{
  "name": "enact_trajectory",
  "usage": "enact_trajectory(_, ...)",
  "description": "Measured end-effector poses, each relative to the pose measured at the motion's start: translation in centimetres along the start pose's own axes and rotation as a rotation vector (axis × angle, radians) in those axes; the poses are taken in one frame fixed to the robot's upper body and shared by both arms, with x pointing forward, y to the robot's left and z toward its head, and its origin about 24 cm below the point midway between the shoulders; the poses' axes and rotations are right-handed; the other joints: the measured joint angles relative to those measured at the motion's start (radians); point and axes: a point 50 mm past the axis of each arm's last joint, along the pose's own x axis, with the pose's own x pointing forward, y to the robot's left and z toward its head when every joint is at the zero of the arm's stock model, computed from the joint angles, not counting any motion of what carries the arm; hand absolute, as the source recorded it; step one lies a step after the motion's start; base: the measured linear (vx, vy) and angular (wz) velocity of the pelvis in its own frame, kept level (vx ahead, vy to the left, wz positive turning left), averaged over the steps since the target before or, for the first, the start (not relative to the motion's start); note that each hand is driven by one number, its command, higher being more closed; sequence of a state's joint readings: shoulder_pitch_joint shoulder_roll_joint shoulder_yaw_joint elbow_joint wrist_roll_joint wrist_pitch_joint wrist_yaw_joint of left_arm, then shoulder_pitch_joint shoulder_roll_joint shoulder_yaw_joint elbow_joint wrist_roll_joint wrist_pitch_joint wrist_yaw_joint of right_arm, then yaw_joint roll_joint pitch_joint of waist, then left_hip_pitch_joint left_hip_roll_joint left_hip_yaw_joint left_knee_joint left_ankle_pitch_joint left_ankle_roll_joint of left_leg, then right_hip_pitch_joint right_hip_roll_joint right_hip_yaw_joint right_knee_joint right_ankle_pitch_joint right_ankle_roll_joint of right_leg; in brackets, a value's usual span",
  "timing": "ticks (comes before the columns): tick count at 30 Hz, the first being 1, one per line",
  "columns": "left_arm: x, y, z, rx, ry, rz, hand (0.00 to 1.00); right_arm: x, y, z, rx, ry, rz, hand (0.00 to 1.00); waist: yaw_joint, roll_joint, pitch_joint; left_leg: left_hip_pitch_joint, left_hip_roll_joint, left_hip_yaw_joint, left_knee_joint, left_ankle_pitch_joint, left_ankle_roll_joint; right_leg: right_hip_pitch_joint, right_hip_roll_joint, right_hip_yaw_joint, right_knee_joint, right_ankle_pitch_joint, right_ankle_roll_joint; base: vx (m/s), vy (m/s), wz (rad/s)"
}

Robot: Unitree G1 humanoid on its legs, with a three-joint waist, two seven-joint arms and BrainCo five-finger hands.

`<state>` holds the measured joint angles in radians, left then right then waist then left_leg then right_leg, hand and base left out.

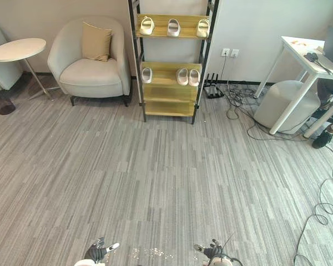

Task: Organize the slippers on the shoe rack

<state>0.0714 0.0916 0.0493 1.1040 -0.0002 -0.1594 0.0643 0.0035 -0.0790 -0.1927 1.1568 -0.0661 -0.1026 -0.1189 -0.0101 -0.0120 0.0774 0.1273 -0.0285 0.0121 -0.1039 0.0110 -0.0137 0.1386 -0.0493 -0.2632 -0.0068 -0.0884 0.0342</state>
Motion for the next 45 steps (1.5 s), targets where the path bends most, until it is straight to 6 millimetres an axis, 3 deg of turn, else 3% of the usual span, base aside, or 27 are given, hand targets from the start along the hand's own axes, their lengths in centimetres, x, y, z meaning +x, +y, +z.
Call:
enact_trajectory(16, 0.2, -0.8, 0.5, 0.053, -0.013, -0.04, 0.0, -0.1, 0.2, -0.2, 0.018, 0.006, 0.009, 0.0, 0.0, -0.004, 0.011, 0.0, 0.002, 0.013, 0.0, -0.007, -0.009, 0.003, 0.004, 0.013, -0.017, 0.001, -0.001, 0.0, -0.009, -0.01)
enact_trajectory(32, 0.3, -1.2, 1.0, 0.097, -0.023, -0.062, 0.0, -0.3, 2.1, 0.2, 0.003, -0.015, 0.066, 0.0, -0.005, -0.005, 0.027, 0.009, 0.024, 0.064, 0.001, -0.032, -0.025, 0.004, 0.027, 0.051, -0.034, 0.002, -0.012, 0.0, -0.032, -0.08)
enact_trajectory(34, 0.4, -1.2, 1.2, 0.106, -0.028, -0.064, 0.0, -0.3, 2.2, 0.3, 0.005, -0.02, 0.063, 0.0, -0.005, -0.011, 0.031, -0.026, 0.029, 0.065, 0.061, -0.07, -0.028, 0.0, 0.028, 0.05, -0.026, -0.008, -0.017, 0.01, -0.048, 0.01)
enact_trajectory(36, 0.6, -1.2, 1.8, 0.106, -0.045, -0.061, 0.0, -0.3, 2.3, 0.7, -0.005, -0.045, 0.067, 0.0, -0.003, -0.011, 0.052, -0.081, 0.045, 0.072, 0.227, -0.154, -0.046, -0.001, 0.03, 0.055, 0.01, -0.042, -0.027, 0.04, -0.031, -0.04)
enact_trajectory(38, 0.7, -1.0, 2.6, 0.081, -0.071, -0.048, 0.0, -0.3, 2.3, 1.0, 0.001, -0.064, 0.061, 0.0, -0.003, -0.011, 0.071, -0.207, 0.08, 0.127, 0.541, -0.212, -0.085, -0.005, 0.03, 0.064, 0.05, -0.077, -0.038, 0.02, -0.038, -0.14)
enact_trajectory(39, 0.7, -1.0, 3.1, 0.049, -0.093, -0.031, 0.0, -0.4, 2.3, 1.1, 0.015, -0.075, 0.059, 0.0, 0.004, -0.004, 0.084, -0.274, 0.116, 0.159, 0.713, -0.205, -0.09, 0.014, 0.035, 0.076, 0.069, -0.086, -0.048, 0.04, -0.05, -0.22)
enact_trajectory(41, 0.7, -1.0, 3.4, 0.027, -0.105, -0.018, 0.0, -0.5, 2.1, 1.2, 0.019, -0.085, 0.049, 0.0, 0.011, 0.004, 0.095, -0.314, 0.146, 0.188, 0.83, -0.19, -0.098, 0.039, 0.037, 0.088, 0.074, -0.095, -0.054, 0.17, -0.022, -0.29)
enact_trajectory(42, 0.7, -0.9, 3.5, 0.0, -0.11, -0.007, 0.0, -0.5, 2.1, 1.6, 0.022, -0.106, 0.046, 0.0, 0.011, 0.007, 0.099, -0.346, 0.168, 0.206, 0.886, -0.244, -0.085, 0.054, 0.035, 0.111, 0.074, -0.109, -0.059, 0.21, 0.007, -0.3)
enact_trajectory(45, 0.8, -0.9, 3.9, -0.019, -0.119, 0.002, 0.0, -0.5, 2.1, 1.5, 0.019, -0.104, 0.044, 0.0, 0.014, 0.003, 0.102, -0.409, 0.168, 0.208, 0.813, -0.276, -0.078, 0.056, 0.011, 0.14, 0.071, -0.127, -0.051, 0.19, 0.061, -0.33)
